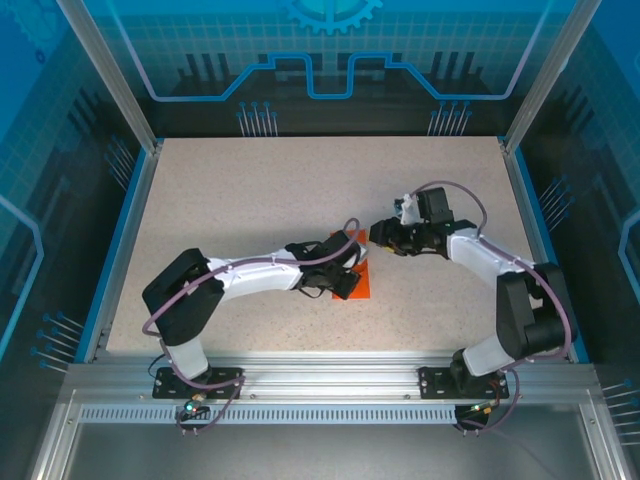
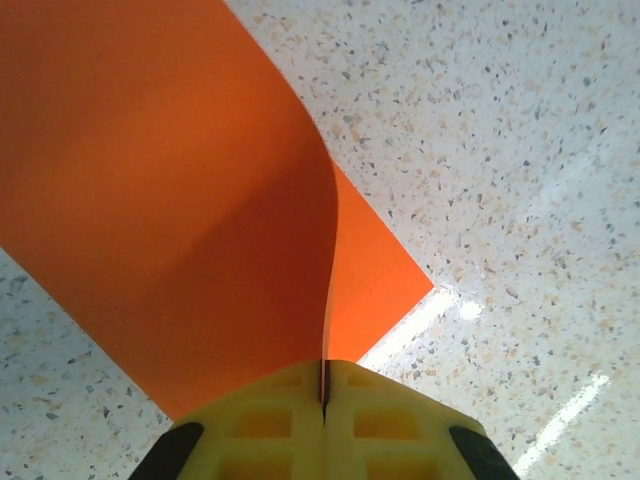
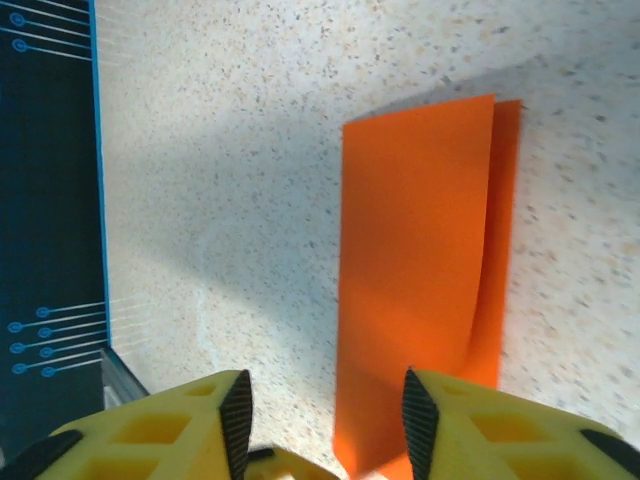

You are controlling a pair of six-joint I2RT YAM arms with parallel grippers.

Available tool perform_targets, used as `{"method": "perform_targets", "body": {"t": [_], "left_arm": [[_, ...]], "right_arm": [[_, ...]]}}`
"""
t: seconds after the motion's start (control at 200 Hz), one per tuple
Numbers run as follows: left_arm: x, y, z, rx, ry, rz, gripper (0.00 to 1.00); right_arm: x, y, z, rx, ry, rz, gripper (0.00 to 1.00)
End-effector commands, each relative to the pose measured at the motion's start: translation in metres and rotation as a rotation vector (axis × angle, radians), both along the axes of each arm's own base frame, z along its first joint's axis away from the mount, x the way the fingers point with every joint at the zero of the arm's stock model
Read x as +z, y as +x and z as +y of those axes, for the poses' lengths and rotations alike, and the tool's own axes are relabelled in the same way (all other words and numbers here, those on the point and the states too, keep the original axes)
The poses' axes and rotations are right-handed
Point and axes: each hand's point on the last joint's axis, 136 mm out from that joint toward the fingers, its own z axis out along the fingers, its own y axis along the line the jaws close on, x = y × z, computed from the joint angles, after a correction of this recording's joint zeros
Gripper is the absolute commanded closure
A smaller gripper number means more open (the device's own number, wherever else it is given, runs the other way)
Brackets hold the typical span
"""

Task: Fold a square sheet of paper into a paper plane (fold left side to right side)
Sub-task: Fold the triangle a second time at the center of the table.

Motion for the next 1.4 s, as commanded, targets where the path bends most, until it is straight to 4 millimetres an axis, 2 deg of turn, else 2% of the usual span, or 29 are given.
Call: {"method": "perform_targets", "body": {"t": [0.0, 0.23, 0.335, 0.685, 1.105, 1.396], "left_arm": [[0.016, 0.0, -0.002, 0.029, -0.156, 0.073, 0.97], [0.011, 0.008, 0.013, 0.083, -0.187, 0.125, 0.95], [0.005, 0.011, 0.02, 0.101, -0.169, 0.138, 0.95], [-0.008, 0.023, 0.036, 0.152, -0.091, 0.133, 0.96], [-0.019, 0.035, 0.039, 0.175, -0.042, 0.123, 0.96], [-0.027, 0.043, 0.039, 0.179, -0.028, 0.13, 0.96]], "right_arm": [[-0.02, -0.024, -0.012, -0.004, -0.056, 0.041, 0.64], [-0.048, -0.069, -0.003, 0.063, -0.082, 0.102, 0.92], [-0.06, -0.084, 0.005, 0.106, -0.116, 0.132, 0.99], [-0.086, -0.092, 0.022, 0.162, -0.211, 0.209, 1.0], [-0.109, -0.105, 0.013, 0.173, -0.313, 0.302, 1.0], [-0.11, -0.107, 0.012, 0.181, -0.32, 0.307, 1.0]]}}
